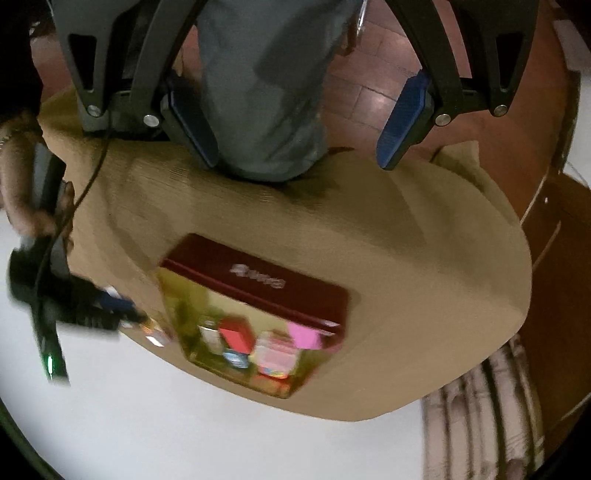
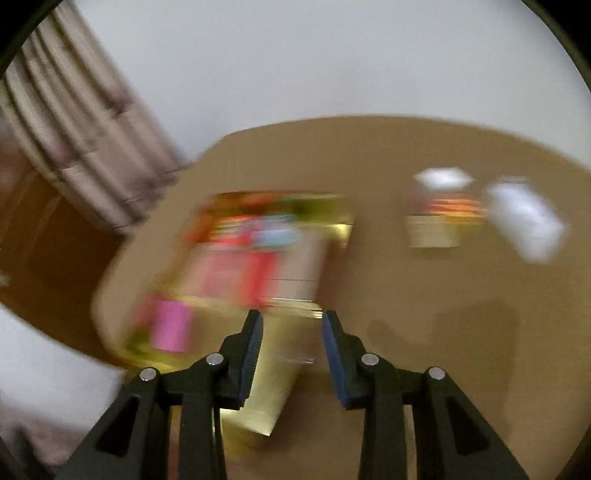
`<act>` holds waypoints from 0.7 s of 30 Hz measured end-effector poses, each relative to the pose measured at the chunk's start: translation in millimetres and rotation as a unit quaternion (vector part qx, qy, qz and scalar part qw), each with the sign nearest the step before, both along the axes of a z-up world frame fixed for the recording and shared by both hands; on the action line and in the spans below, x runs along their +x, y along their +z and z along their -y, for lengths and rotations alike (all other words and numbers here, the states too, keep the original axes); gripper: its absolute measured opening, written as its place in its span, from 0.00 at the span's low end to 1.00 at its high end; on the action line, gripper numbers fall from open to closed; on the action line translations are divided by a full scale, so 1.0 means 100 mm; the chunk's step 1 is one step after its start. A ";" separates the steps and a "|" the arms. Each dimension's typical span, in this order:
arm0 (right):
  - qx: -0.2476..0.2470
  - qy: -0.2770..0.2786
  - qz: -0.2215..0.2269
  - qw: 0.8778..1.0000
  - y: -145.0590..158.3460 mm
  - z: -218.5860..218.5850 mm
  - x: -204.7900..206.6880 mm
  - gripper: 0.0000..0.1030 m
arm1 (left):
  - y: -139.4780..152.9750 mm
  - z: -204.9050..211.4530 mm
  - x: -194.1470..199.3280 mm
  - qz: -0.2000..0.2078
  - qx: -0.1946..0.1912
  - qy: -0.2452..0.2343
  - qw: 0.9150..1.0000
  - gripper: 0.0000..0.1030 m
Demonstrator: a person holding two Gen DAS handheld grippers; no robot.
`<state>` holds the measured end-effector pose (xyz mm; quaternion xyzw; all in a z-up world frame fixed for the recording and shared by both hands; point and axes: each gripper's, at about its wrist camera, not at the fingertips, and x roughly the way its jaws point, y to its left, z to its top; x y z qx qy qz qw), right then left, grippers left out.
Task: Organize rigid objects
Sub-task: 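Place the pink block into the gold tray and open the right gripper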
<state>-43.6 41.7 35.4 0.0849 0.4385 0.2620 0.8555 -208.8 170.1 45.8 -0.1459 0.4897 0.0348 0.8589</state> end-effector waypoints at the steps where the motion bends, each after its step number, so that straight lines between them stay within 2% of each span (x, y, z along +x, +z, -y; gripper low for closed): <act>1: -0.032 -0.030 0.007 0.999 -0.12 0.25 0.03 0.38 | 0.02 0.06 0.00 0.002 0.003 -0.009 1.000 0.82; 3: -0.079 -0.078 0.006 0.994 -0.33 0.69 0.10 0.38 | 0.10 0.23 0.03 0.009 0.009 -0.038 0.999 0.82; 7: -0.155 -0.159 0.003 0.975 -0.65 1.75 0.21 0.38 | 0.31 0.60 0.14 0.033 0.032 -0.096 0.994 0.82; 9: -0.154 -0.182 -0.011 0.971 -0.76 2.12 0.24 0.38 | 0.42 0.79 0.26 0.041 0.035 -0.123 0.991 0.83; 11: -0.113 -0.186 -0.022 0.976 -0.77 2.35 0.27 0.38 | 0.50 0.95 0.38 0.050 0.032 -0.137 0.989 0.84; 13: -0.085 -0.171 -0.015 0.982 -0.67 2.41 0.33 0.38 | 0.54 1.06 0.50 0.052 0.026 -0.143 0.988 0.85; 16: -0.060 -0.106 0.010 0.993 -0.43 2.29 0.50 0.41 | 0.54 1.21 0.68 0.044 0.022 -0.144 0.988 0.85; 19: -0.054 -0.084 0.036 0.994 -0.23 2.14 0.63 0.49 | 0.53 1.30 0.87 0.031 0.006 -0.144 0.989 0.85; 21: -0.051 -0.092 0.057 0.993 -0.20 2.17 0.63 0.54 | 0.53 1.33 1.04 0.025 -0.008 -0.141 0.990 0.85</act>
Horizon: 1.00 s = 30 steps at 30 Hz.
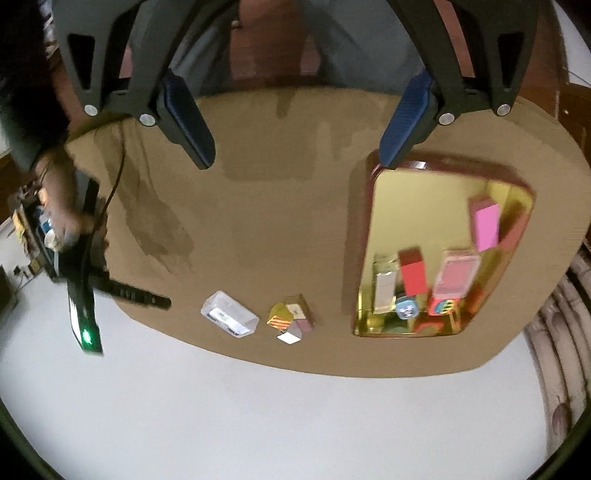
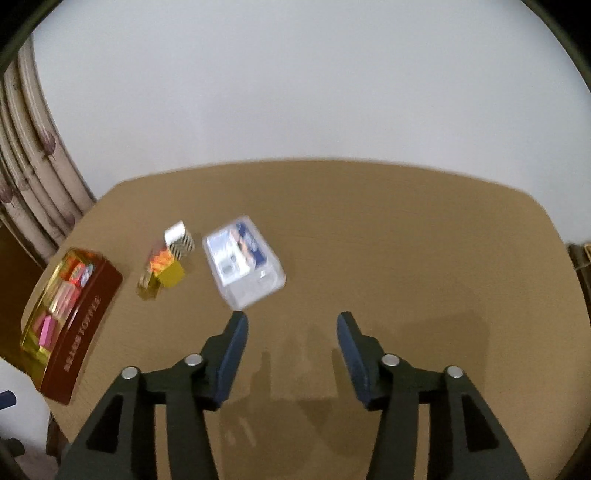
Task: Organize rigid objects
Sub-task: 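Place the pink block into the gold tray and open the right gripper, then grasp the gold lipstick tube with the left gripper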
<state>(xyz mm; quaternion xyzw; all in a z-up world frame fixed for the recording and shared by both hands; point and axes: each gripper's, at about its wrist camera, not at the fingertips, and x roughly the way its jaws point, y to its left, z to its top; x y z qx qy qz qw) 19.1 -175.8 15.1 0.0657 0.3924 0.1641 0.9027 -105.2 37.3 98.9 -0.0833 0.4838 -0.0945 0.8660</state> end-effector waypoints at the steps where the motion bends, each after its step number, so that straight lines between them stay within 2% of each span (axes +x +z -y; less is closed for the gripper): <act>1: -0.010 -0.012 0.011 1.000 -0.02 0.02 -0.02 0.54 | 0.00 0.02 0.08 -0.002 -0.006 0.001 1.000 0.85; 4: -0.041 -0.045 0.021 0.998 -0.25 0.17 0.00 0.55 | 0.01 0.08 0.42 -0.011 -0.024 0.003 1.000 0.85; 7: -0.072 -0.070 0.010 0.995 -0.55 0.29 -0.08 0.54 | -0.02 0.23 0.73 -0.016 -0.014 -0.003 1.000 0.85; 9: -0.074 -0.076 -0.004 0.994 -0.69 0.34 -0.10 0.55 | -0.08 0.34 0.99 -0.012 0.001 -0.014 1.000 0.85; 11: -0.029 -0.081 -0.006 0.996 -0.69 0.47 -0.10 0.55 | -0.19 0.47 1.27 -0.018 0.034 -0.029 0.999 0.84; 13: -0.010 -0.088 -0.009 0.996 -0.72 0.49 -0.08 0.55 | -0.30 0.55 1.49 -0.034 0.052 -0.043 0.997 0.71; 15: -0.001 -0.085 -0.019 0.996 -0.75 0.51 -0.04 0.56 | -0.44 0.61 1.70 -0.059 0.051 -0.064 0.995 0.58; 17: 0.012 -0.082 -0.014 0.996 -0.73 0.50 -0.04 0.56 | -0.55 0.62 1.89 -0.079 0.046 -0.064 0.994 0.56; 23: 0.065 -0.081 -0.017 0.994 -0.78 0.60 -0.02 0.56 | -0.70 0.59 2.23 -0.097 0.054 -0.061 0.992 0.53; 30: 0.080 -0.079 -0.016 0.994 -0.66 1.04 -0.17 0.56 | -0.85 0.54 2.43 -0.112 0.048 -0.055 0.991 0.50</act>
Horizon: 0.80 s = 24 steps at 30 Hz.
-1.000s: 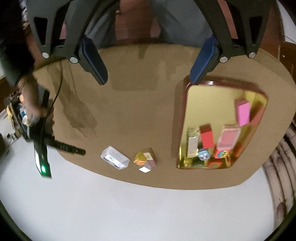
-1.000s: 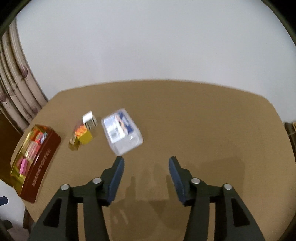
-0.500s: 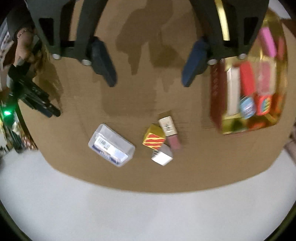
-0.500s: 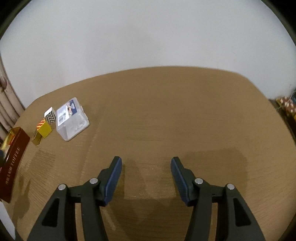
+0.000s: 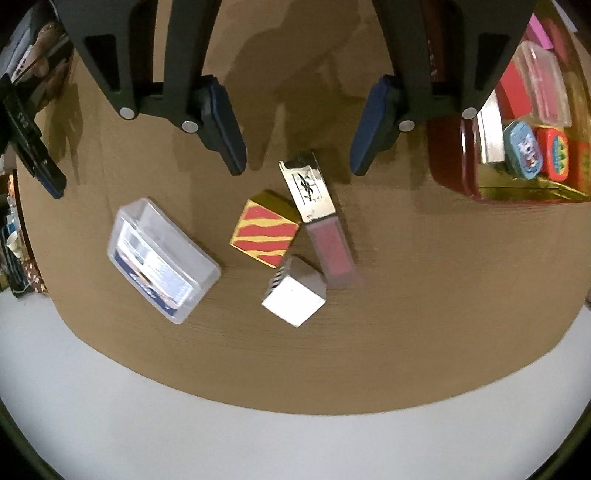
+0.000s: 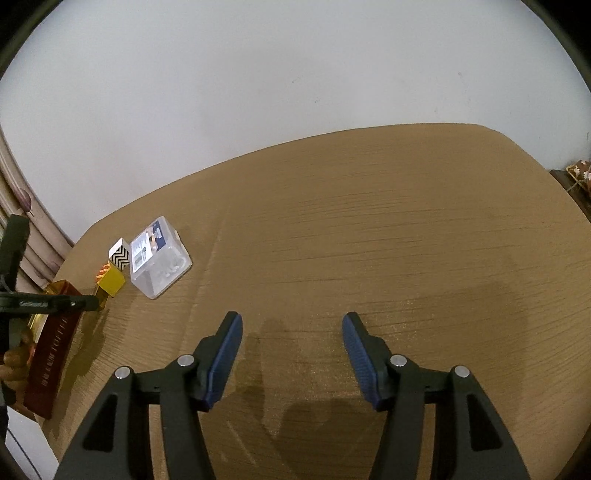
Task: Organize rigid objects
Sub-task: 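Grasp the gold lipstick tube with the left gripper, then lower the lipstick tube into the tray beside the pink block, open left gripper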
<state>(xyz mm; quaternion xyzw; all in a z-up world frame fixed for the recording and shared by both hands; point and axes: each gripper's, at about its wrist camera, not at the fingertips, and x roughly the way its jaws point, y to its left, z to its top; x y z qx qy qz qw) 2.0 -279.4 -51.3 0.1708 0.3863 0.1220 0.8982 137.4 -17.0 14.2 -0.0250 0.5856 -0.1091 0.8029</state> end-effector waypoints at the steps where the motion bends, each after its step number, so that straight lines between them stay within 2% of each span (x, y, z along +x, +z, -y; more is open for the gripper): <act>1: 0.001 0.000 0.000 1.000 0.01 0.02 -0.06 0.56 | -0.03 -0.01 0.03 -0.004 -0.003 0.002 1.000 0.48; 2: 0.002 0.000 0.001 1.000 0.02 0.05 -0.07 0.56 | -0.07 -0.03 0.06 -0.008 -0.004 0.004 1.000 0.43; 5: 0.006 0.000 0.001 1.000 0.02 0.03 -0.07 0.56 | -0.07 -0.06 0.11 -0.002 -0.009 0.003 1.000 0.41; 6: 0.007 0.000 0.001 1.000 0.02 0.04 -0.07 0.57 | -0.06 -0.07 0.12 -0.003 -0.010 0.002 1.000 0.37; 11: 0.008 -0.001 0.001 1.000 0.05 0.11 -0.11 0.57 | -0.06 -0.10 0.15 -0.002 -0.009 -0.001 1.000 0.37; 14: 0.010 -0.001 0.001 1.000 0.09 0.18 -0.12 0.57 | -0.06 -0.12 0.13 0.009 0.008 0.003 1.000 0.20; 15: 0.011 -0.001 0.001 1.000 0.09 0.19 -0.12 0.57 | -0.06 -0.13 0.12 0.012 0.012 0.004 1.000 0.17; 19: 0.017 -0.001 0.002 1.000 0.09 0.21 -0.12 0.57 | -0.02 -0.08 -0.04 0.025 0.014 0.008 1.000 0.17; 24: 0.020 -0.001 0.002 1.000 0.10 0.23 -0.13 0.57 | 0.22 -0.09 -0.53 0.045 -0.014 0.018 0.999 0.17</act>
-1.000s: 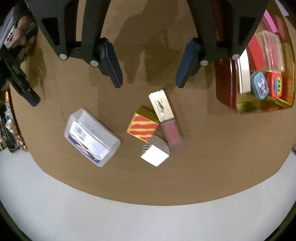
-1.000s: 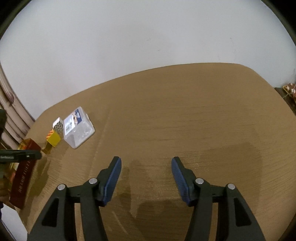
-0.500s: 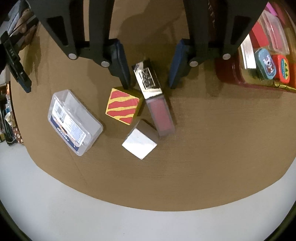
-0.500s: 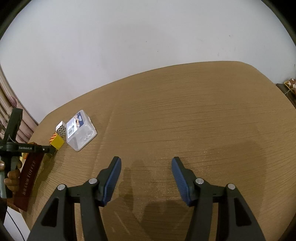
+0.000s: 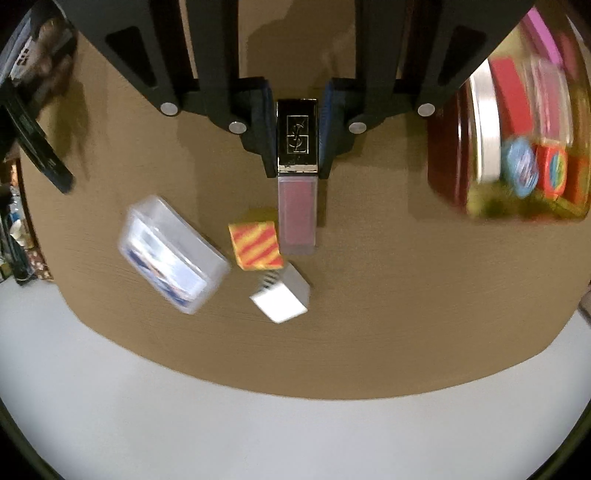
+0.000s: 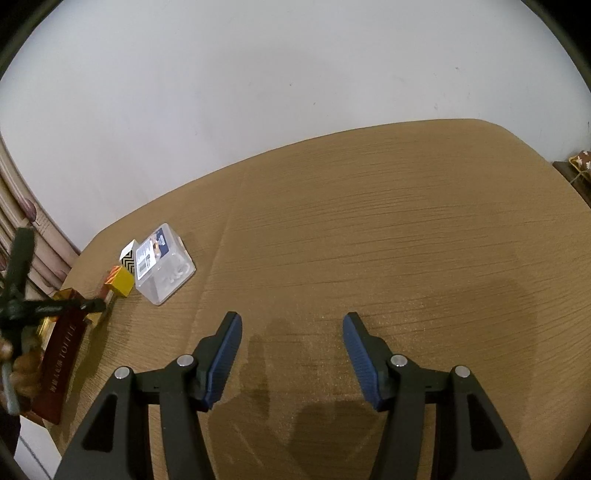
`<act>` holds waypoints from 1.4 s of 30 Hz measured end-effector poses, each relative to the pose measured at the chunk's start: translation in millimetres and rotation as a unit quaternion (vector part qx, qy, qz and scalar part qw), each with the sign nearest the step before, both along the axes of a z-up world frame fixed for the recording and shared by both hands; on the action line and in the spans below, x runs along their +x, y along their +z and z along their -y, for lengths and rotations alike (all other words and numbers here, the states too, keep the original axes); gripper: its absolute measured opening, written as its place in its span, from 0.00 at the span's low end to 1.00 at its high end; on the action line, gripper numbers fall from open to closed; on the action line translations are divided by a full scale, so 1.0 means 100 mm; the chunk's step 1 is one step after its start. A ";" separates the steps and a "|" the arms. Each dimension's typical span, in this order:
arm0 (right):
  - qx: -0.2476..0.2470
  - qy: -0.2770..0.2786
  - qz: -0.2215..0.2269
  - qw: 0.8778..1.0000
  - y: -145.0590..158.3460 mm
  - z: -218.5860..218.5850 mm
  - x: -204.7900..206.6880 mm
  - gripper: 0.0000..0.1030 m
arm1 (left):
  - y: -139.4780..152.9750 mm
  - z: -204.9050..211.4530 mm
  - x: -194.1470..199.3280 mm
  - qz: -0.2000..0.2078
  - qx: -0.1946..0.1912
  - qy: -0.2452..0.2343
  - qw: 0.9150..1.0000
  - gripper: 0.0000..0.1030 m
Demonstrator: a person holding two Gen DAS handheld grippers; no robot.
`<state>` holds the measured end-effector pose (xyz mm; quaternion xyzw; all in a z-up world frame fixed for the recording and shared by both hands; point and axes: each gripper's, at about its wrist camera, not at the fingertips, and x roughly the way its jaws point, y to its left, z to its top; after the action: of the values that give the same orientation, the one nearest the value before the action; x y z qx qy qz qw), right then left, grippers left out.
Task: Organize rigid objects
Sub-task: 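Lower the lipstick tube into the tray beside the pink block, open left gripper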
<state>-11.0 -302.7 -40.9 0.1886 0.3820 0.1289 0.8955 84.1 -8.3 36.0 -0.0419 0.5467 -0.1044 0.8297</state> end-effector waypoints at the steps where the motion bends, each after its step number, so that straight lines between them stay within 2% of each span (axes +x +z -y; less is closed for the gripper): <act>1: 0.000 0.000 0.000 1.000 0.00 0.00 0.00 0.57 | 0.06 -0.01 -0.12 0.002 -0.007 0.001 1.000 0.17; 3: 0.000 0.000 0.000 1.000 0.00 -0.01 0.00 0.57 | 0.17 -0.10 -0.39 0.004 -0.025 0.007 1.000 0.17; 7: -0.003 -0.001 -0.002 1.000 0.00 0.00 -0.01 0.57 | 0.40 -0.43 -0.82 0.003 -0.037 0.022 0.999 0.17; 11: -0.011 -0.001 -0.004 1.000 0.01 0.04 -0.01 0.57 | 0.51 -1.00 -1.08 -0.005 -0.009 0.050 0.999 0.17; 13: -0.015 -0.002 -0.005 1.000 0.01 0.03 -0.01 0.57 | 0.48 -1.26 -1.11 -0.008 0.017 0.065 0.998 0.17; 18: -0.024 -0.002 -0.007 1.000 0.01 0.00 0.00 0.57 | 0.32 -1.76 -1.02 -0.045 0.028 0.082 0.995 0.17; 26: -0.037 -0.002 -0.008 0.999 -0.01 -0.08 0.03 0.57 | -0.02 -1.91 -0.92 -0.069 0.015 0.111 0.991 0.17; 30: -0.044 -0.002 -0.009 0.999 -0.04 -0.11 0.05 0.57 | -0.05 -1.93 -0.93 -0.062 0.028 0.117 0.991 0.17; 32: -0.049 -0.001 -0.009 0.999 -0.05 -0.12 0.06 0.57 | -0.09 -1.91 -0.92 -0.055 0.049 0.121 0.990 0.17; 34: -0.056 -0.001 -0.010 0.998 -0.06 -0.16 0.07 0.57 | -0.10 -1.92 -0.93 -0.046 0.065 0.122 0.989 0.21; 36: -0.062 0.002 -0.010 0.998 -0.06 -0.20 0.08 0.62 | -0.12 -1.91 -0.93 -0.036 0.088 0.126 0.987 0.37; 38: -0.072 0.008 -0.010 0.997 -0.05 -0.26 0.10 0.63 | -0.11 -1.92 -0.96 -0.028 0.077 0.125 0.989 0.44; 41: -0.102 0.006 -0.017 0.995 -0.01 -0.40 0.09 0.63 | -0.08 -1.93 -1.03 -0.020 0.065 0.122 0.990 0.47; 42: -0.088 0.019 -0.017 0.996 0.04 -0.45 0.07 0.63 | -0.02 -1.95 -1.07 -0.016 0.057 0.121 0.991 0.49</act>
<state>-3.5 -257.4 -36.9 0.1040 0.4102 0.1089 0.8995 -22.8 186.2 33.6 -0.0621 0.5555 0.0291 0.8287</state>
